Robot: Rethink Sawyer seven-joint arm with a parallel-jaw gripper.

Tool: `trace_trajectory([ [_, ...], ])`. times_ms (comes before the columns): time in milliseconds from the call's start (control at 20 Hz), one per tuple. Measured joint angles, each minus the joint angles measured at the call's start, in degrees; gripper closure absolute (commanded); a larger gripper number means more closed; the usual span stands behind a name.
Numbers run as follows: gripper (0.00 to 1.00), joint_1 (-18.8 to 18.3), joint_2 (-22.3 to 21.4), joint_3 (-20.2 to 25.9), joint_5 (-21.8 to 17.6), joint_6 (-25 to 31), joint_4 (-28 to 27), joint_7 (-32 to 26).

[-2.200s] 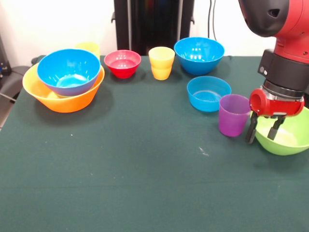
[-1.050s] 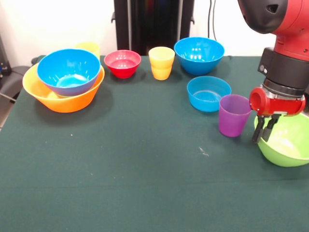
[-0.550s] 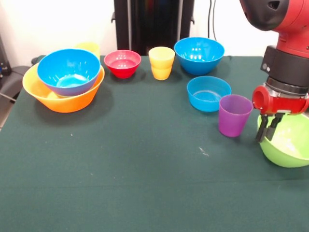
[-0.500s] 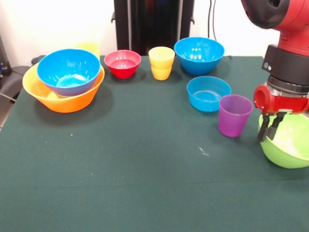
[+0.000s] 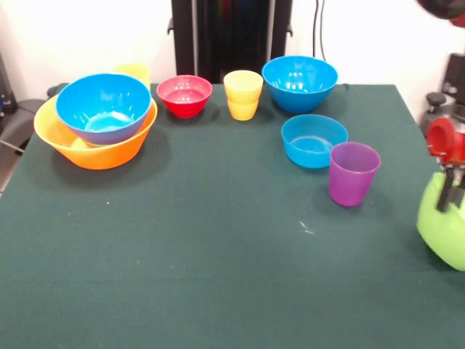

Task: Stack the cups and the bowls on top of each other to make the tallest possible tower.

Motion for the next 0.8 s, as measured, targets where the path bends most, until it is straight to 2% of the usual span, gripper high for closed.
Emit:
trace_trajectory([
  [100,1.00,1.6,1.6,-1.4,2.0,1.9,-3.1,1.6],
  [200,1.00,4.0,4.8,-3.4,4.9,5.8,-9.1,4.7],
  [350,1.00,7.5,12.8,-6.0,9.2,15.5,-23.4,11.5],
  [700,1.00,9.6,21.9,-8.0,12.4,24.3,-38.6,17.6],
  [800,1.00,9.9,22.8,-8.0,12.6,24.5,-40.0,17.9],
])
